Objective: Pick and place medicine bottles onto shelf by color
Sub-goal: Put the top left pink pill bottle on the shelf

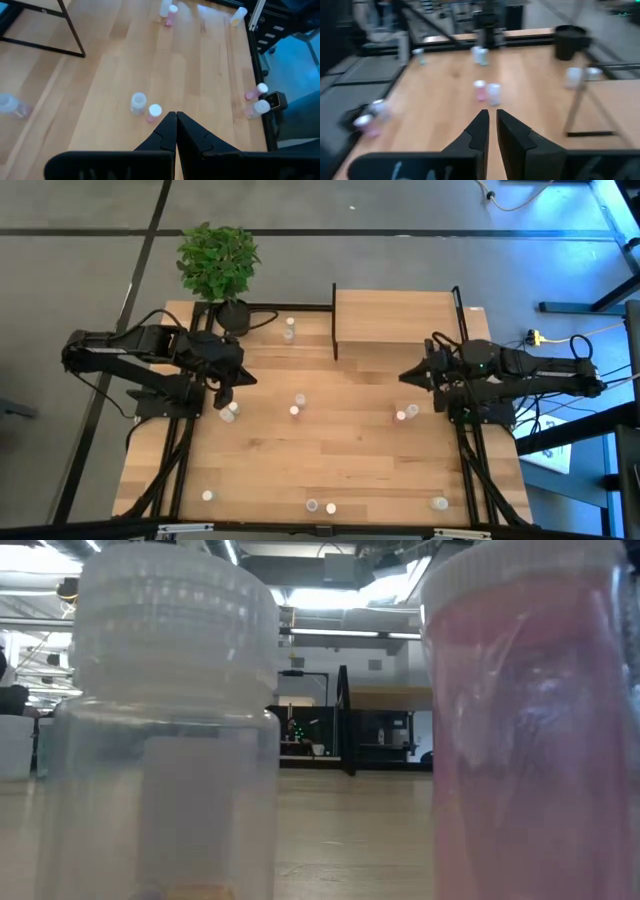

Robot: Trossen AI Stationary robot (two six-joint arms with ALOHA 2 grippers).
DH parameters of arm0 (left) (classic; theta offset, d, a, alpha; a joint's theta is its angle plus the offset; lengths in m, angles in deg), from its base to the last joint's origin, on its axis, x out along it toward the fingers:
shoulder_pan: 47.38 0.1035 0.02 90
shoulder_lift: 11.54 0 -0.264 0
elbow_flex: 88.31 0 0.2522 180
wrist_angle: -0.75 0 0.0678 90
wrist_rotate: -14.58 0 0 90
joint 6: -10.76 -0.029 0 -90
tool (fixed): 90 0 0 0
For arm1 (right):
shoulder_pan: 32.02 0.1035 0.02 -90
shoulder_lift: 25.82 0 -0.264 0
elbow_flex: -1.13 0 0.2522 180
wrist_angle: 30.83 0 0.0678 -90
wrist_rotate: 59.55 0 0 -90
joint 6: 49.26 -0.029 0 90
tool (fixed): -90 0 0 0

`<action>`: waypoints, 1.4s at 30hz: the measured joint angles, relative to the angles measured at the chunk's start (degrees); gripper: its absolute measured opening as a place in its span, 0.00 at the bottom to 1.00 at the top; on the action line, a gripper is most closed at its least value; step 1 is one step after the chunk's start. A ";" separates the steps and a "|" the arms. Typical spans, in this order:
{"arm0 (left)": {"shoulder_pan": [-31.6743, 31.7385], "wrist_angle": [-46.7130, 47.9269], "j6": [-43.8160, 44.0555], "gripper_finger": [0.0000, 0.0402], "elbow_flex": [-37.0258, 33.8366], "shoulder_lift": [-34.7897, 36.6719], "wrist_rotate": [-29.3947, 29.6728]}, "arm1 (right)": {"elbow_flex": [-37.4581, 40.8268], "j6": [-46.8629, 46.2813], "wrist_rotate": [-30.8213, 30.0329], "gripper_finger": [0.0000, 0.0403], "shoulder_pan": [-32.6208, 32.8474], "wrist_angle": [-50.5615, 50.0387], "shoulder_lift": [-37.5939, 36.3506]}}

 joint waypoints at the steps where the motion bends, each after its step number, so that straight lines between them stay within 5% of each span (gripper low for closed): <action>1: -0.02 -0.15 0.17 0.00 0.00 0.00 0.16 | 0.02 -0.07 1.78 0.10 0.00 0.02 0.02; 23: 0.48 -2.97 14.78 0.01 0.04 -0.59 1.73 | 0.09 0.28 3.03 0.10 0.00 0.35 0.01; 36: 0.55 -2.90 18.29 0.27 0.04 -0.59 6.97 | 0.11 0.28 3.03 0.10 0.00 0.35 0.01; 42: 0.54 -2.81 26.52 0.32 0.04 -1.75 7.22 | 0.11 0.29 3.01 0.10 -0.02 0.35 -0.01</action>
